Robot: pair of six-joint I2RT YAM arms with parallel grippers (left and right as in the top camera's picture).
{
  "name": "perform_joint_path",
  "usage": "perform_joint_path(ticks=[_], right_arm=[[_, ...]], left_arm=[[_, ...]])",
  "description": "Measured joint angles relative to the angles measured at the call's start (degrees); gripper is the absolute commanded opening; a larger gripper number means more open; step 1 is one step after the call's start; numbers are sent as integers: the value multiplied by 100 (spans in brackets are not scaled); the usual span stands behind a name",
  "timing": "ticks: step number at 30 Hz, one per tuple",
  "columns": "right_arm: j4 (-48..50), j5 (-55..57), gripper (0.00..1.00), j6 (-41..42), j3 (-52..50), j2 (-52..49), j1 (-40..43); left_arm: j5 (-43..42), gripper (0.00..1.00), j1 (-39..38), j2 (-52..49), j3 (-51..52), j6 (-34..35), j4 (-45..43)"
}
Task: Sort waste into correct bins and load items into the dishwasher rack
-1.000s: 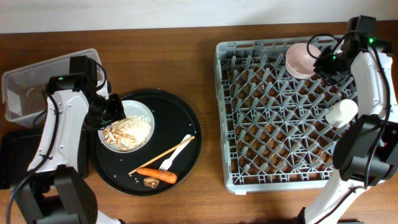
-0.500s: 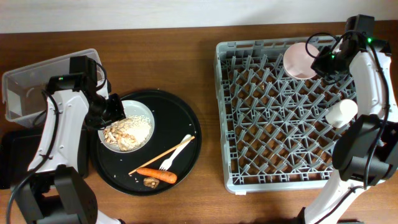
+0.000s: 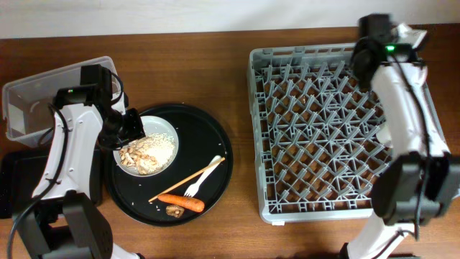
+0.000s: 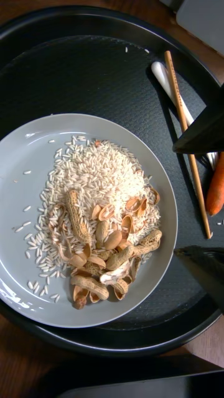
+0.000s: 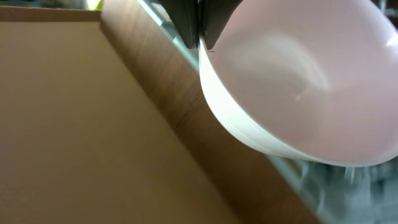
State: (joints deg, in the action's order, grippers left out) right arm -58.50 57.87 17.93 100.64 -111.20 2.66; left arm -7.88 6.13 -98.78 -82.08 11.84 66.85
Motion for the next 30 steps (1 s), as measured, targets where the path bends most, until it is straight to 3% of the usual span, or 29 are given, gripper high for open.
perform_joint_path(ticks=[6, 11, 15, 21, 30], right_arm=[[90, 463, 5, 225, -369, -339, -588], [26, -46, 9, 284, -369, -341, -931], [-17, -140, 4, 291, -372, -341, -929], [-37, 1239, 4, 284, -372, -339, -901], [63, 1655, 4, 282, -372, -339, -431]], left_arm=[[0, 47, 0, 0, 0, 2, 0], [0, 47, 0, 0, 0, 0, 0], [0, 47, 0, 0, 0, 0, -2], [0, 47, 0, 0, 0, 0, -7], [0, 47, 0, 0, 0, 0, -17]])
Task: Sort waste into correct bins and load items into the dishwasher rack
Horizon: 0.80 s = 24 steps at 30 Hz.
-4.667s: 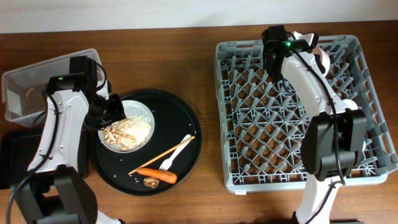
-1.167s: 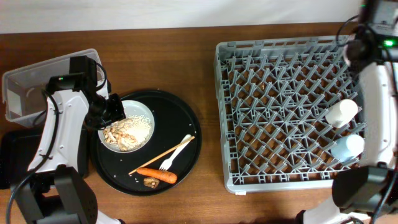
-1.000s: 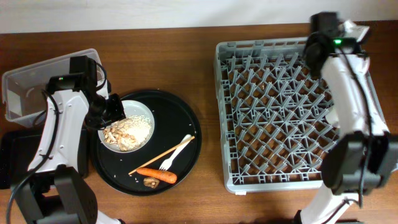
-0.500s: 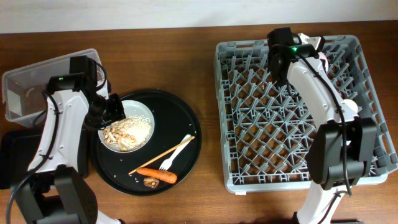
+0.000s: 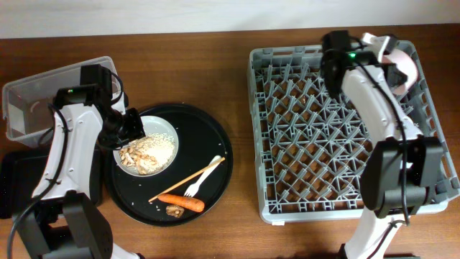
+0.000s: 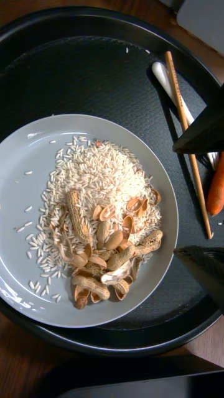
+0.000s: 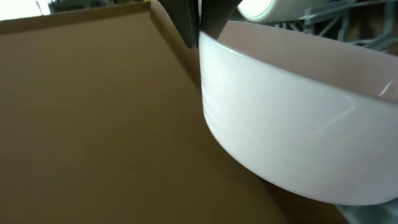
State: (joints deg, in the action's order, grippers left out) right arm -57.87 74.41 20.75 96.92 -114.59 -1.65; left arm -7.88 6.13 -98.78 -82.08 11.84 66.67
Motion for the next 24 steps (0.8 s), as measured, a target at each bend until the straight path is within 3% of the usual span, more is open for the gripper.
perform_joint_path(ticks=[8, 15, 24], right_arm=[[-26, -1121, 4, 328, -2, -26, 39], [-107, -1158, 4, 472, -74, -208, -402], [-1117, -2103, 12, 466, -144, -249, -442]], left_arm=[[0, 47, 0, 0, 0, 2, 0], [0, 47, 0, 0, 0, 0, -4], [0, 47, 0, 0, 0, 0, -7]])
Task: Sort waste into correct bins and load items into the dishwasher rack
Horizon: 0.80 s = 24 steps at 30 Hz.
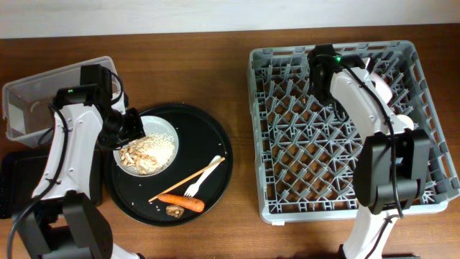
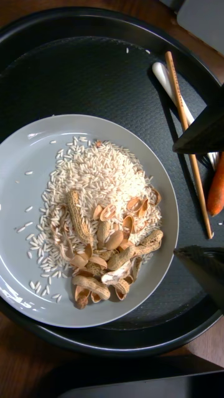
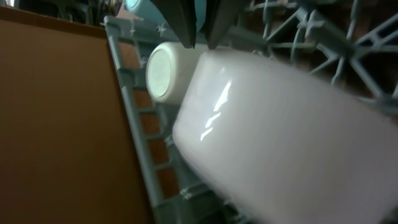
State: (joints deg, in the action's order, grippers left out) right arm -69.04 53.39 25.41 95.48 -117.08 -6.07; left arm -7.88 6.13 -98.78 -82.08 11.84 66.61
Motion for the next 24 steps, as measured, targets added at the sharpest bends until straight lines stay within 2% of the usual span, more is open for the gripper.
perform_joint_path(ticks=[6, 9, 12, 15, 18, 21, 24], right_arm=[[-127, -306, 15, 7, -9, 0, -232], [-273, -514, 35, 68, -15, 254, -256], [-302, -1023, 66, 92, -26, 1073, -195], [-295, -2424, 79, -179, -24, 2100, 195], [-533, -4531, 81, -1261, -15, 2417, 507], [-734, -5407, 82, -1663, -15, 2402, 461], [-960, -5720, 83, -1818, -15, 2402, 428]], left_arm=[[0, 47, 0, 0, 0, 0, 0], [0, 48, 0, 0, 0, 2, 0], [2, 48, 0, 0, 0, 2, -2], [0, 55, 0, 0, 0, 0, -2], [2, 56, 0, 0, 0, 22, 0], [0, 56, 0, 0, 0, 22, 4], [4, 56, -44, 0, 0, 22, 0]])
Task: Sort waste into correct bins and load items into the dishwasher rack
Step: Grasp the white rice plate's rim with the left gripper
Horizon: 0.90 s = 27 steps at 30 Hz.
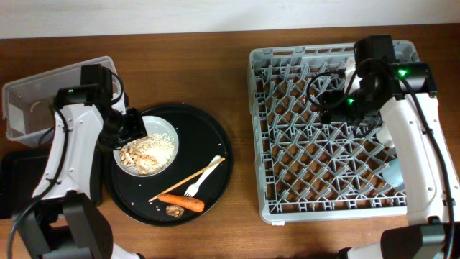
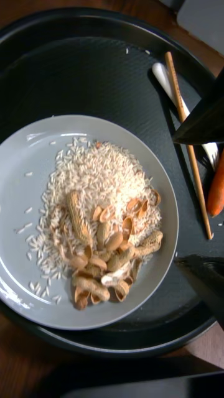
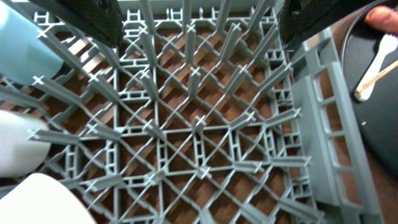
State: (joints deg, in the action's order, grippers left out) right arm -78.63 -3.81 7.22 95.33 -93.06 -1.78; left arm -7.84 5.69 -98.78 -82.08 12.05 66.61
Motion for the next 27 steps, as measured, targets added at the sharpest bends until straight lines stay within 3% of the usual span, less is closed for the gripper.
perform_joint_path(ticks=[8, 19, 27], right_arm=[[-76, -131, 83, -44, 0, 0, -9], [-83, -151, 83, -81, 0, 0, -9], [-87, -166, 83, -101, 0, 0, -9]], left_arm=[[61, 55, -1502, -323, -2, 350, -752], [105, 55, -1690, -1777, -2, 861, -1353], [428, 16, -1694, -1987, -70, 898, -1121]])
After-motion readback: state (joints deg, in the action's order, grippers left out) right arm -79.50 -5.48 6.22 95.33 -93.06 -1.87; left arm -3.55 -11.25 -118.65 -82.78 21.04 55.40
